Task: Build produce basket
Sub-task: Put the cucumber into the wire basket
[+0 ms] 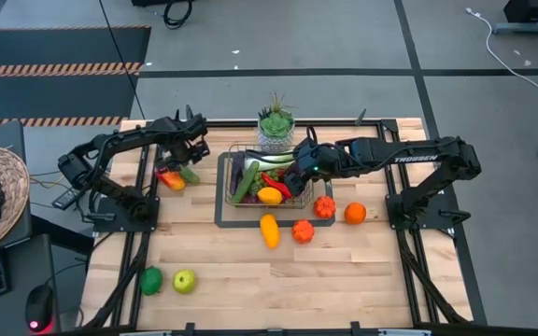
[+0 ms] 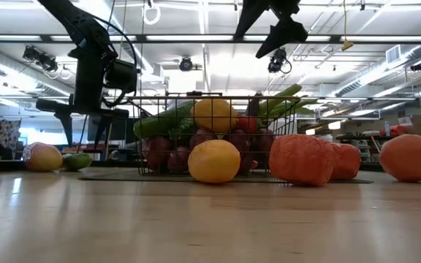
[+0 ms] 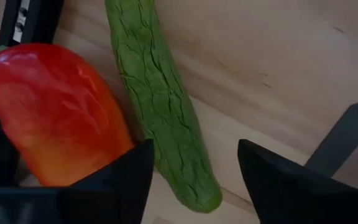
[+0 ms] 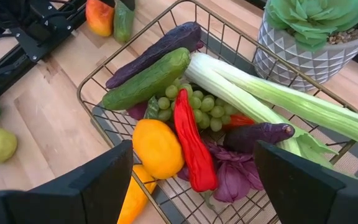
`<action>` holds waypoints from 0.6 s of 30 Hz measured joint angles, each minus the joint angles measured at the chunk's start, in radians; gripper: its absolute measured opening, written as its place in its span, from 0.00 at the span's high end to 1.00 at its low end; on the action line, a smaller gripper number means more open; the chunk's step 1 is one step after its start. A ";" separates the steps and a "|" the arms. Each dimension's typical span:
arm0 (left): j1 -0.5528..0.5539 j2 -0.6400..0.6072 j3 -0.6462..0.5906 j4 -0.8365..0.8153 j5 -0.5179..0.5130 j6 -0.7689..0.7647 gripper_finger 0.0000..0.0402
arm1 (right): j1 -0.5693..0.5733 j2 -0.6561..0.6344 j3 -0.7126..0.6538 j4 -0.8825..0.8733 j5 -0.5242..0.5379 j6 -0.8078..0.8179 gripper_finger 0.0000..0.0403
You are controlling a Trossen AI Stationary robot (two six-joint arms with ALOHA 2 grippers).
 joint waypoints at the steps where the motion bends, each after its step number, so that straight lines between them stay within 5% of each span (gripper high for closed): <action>1: 0.000 0.000 0.000 0.003 0.000 -0.003 0.38 | 0.000 0.000 0.000 0.000 0.000 0.000 0.17; 7: -0.001 0.045 0.001 0.011 0.040 -0.031 0.31 | 0.000 0.000 0.000 0.000 0.000 0.000 0.17; 18: -0.036 0.146 0.001 0.035 0.066 -0.068 0.35 | 0.002 0.000 0.000 0.000 0.000 0.000 0.17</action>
